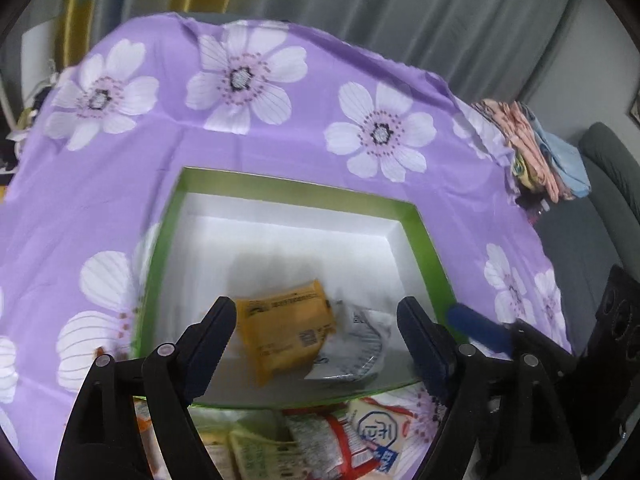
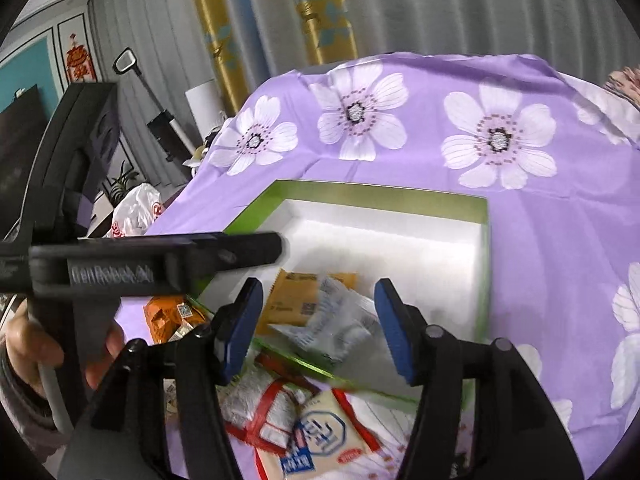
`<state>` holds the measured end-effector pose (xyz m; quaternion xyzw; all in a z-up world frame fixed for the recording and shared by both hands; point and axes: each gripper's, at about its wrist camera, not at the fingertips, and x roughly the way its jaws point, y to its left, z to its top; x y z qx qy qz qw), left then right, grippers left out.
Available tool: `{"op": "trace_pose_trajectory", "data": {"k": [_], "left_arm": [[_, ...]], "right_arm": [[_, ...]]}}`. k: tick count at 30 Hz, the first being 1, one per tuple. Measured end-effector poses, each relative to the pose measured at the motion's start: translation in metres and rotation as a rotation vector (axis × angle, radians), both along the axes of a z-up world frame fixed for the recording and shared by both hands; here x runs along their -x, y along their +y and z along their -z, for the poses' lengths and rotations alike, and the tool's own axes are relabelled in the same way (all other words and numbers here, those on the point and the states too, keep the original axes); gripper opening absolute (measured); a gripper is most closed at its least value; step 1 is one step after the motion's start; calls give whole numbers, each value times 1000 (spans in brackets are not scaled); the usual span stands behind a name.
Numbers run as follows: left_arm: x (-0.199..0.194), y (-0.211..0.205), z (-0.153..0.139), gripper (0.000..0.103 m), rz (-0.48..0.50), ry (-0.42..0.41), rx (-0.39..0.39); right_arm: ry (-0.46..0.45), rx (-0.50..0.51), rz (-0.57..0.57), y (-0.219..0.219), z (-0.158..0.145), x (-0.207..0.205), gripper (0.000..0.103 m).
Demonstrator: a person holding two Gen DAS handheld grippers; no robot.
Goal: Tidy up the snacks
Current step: 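Move the left gripper to the red-and-white snack packet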
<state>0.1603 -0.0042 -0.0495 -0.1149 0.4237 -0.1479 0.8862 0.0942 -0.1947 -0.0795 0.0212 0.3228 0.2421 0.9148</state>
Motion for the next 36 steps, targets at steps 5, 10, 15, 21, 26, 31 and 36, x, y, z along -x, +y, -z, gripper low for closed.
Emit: {"op": "trace_pose_trajectory", "data": {"k": [5,10,15,21,26,31,36], "left_arm": [[16,17,-2,82,-39,0,9],[39,30,-1,82,-76,-8,0],[59,34,5,82,-90,3,-42],[79,24,17,82,-69,19,-90],[92,15,30,82,-32,39,-95],[98,2,41,82,29,54,-77],[93,-14,44,82,68,56,-95]], "right_arm": [[-2,-14,15,-14,1,24,60],[14,-6,16,-17,7,41,60],[51,-7,-2,-15,19,54,60],[103,10,-39,-6,37,63,60],[154,41,-98,10,57,70,60],[180,42,-128,20,69,69,60],[183,38,-147,27,73,62,60]]}}
